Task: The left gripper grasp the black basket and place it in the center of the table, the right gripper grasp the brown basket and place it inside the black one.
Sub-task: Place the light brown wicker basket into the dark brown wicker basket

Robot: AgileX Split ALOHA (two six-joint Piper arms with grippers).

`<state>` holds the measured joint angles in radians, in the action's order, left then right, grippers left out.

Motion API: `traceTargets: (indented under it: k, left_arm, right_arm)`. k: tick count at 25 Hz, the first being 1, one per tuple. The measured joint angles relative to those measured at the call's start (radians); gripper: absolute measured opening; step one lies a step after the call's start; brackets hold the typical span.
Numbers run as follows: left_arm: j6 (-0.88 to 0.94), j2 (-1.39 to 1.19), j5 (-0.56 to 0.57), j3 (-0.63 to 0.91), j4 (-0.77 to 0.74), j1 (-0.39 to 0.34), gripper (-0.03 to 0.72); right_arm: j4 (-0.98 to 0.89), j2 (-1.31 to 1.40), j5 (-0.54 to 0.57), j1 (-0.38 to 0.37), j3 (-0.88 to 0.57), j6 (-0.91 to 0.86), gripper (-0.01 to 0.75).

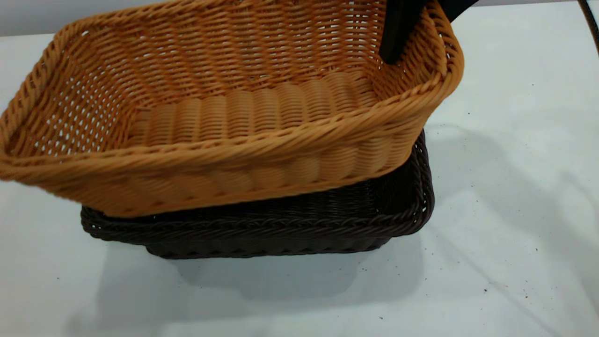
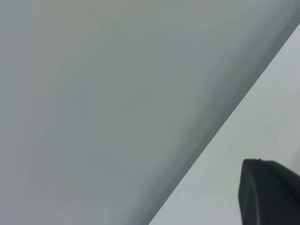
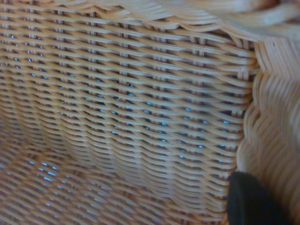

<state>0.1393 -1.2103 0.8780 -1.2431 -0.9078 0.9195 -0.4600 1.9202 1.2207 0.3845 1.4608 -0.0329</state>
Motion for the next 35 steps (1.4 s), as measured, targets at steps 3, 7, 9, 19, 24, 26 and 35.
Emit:
traceTargets:
  k: [3, 7, 9, 19, 24, 26, 35]
  left_arm:
    - [0.000, 0.000, -0.001, 0.000, 0.000, 0.000, -0.001]
    - [-0.001, 0.000, 0.000, 0.000, 0.006, 0.000, -0.001]
    - [-0.001, 0.000, 0.000, 0.000, 0.009, 0.000, -0.001]
    - [-0.001, 0.000, 0.000, 0.000, 0.012, 0.000, -0.001]
    - [-0.001, 0.000, 0.001, 0.000, 0.020, 0.000, -0.001]
    - [-0.001, 0.000, 0.001, 0.000, 0.020, 0.000, -0.001]
    - [-0.001, 0.000, 0.005, 0.000, 0.020, 0.000, -0.001]
  right_arm:
    - [-0.001, 0.001, -0.002, -0.001, 0.000, 0.000, 0.101]
    - [-0.001, 0.005, -0.002, -0.001, 0.000, 0.001, 0.101]
    - [0.004, 0.005, -0.001, -0.001, 0.000, 0.002, 0.101]
    - [-0.002, 0.072, -0.065, -0.001, 0.001, 0.002, 0.100]
    - [0.000, 0.077, -0.092, -0.001, 0.001, 0.002, 0.100]
    - [0.005, 0.077, -0.102, -0.001, 0.001, 0.002, 0.100]
    - [0.017, 0.077, -0.109, -0.001, 0.002, 0.002, 0.100]
